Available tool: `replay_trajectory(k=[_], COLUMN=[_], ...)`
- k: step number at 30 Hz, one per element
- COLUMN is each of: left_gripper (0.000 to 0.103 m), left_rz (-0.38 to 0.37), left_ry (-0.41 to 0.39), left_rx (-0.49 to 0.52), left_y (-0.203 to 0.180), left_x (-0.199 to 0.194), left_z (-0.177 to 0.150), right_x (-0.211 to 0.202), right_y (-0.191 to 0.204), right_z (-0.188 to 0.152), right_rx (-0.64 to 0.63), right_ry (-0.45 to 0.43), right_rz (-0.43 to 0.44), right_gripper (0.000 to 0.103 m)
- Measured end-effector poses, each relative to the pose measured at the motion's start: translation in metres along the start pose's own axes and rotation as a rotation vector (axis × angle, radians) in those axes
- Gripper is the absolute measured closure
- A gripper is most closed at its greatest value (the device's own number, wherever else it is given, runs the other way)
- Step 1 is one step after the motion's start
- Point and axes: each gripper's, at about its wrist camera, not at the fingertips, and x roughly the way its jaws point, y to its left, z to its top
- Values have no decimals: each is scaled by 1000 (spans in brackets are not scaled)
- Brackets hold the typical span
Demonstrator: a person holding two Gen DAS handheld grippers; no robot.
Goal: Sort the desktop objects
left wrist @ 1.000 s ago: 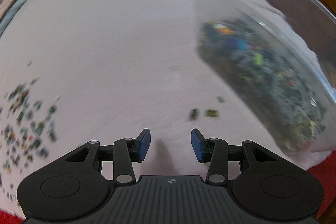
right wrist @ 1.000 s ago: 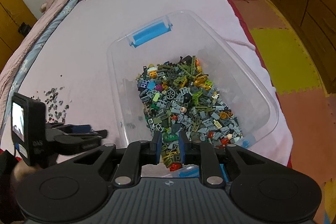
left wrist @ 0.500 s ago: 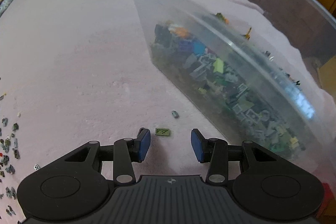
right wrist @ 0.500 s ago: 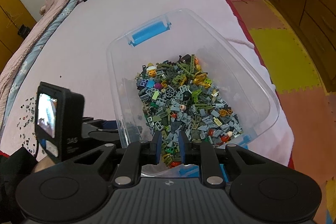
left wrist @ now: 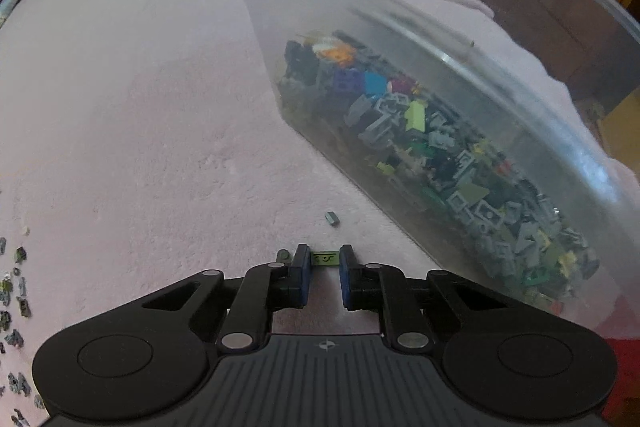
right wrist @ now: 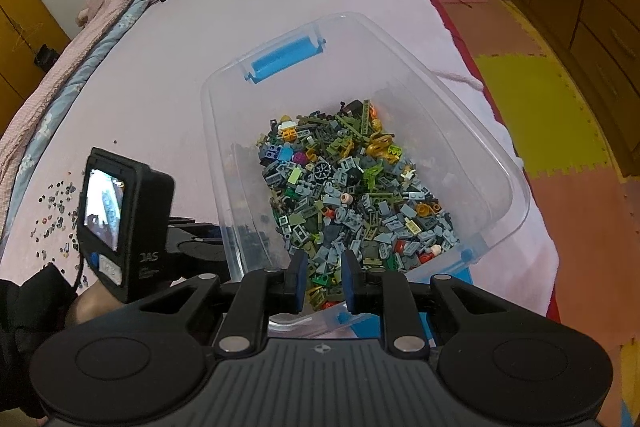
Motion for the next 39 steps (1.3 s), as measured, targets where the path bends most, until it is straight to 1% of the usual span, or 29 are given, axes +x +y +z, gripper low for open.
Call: replay_trajectory(k=[7,9,16,20,24,28,31,33,35,37,39], left_gripper=[86,86,86,86,86,86,86,86,86,86,86], left_rz=[0,6,34,53,86,124,152,170,185,198,204], left_ry=[-30,-24,-6,3,19,28,31,31,28,23,16], left_rx=[-18,-30,-70,-117,-148,-191,-227,-250,-272,-288,-293], left_y=[12,14,41,54,74,103,128,145,164,180,196], left_x=[-34,-34,-43,-50,-54,-66,-77,-84,-91,-97,-102], left_z=[-13,-13,-31,-43,-58,-76,-89,-98,-106,-113,-116], right_x=[0,-1,-3,-2,4,22,49,73,93,115,135], right_y=[5,7,24,42,75,115,143,162,178,196,215], right_z=[1,1,2,6,10,13,15,18,18,16,12], right_rx=[-12,-17,-63,-93,-149,-203,-194,-157,-114,-84,-114], right_ry=[-10,-13,-21,-19,-22,8,80,146,183,209,213], right_rz=[15,20,54,103,175,249,286,311,325,327,304], right_gripper=[82,82,82,82,81,77,72,70,66,65,65])
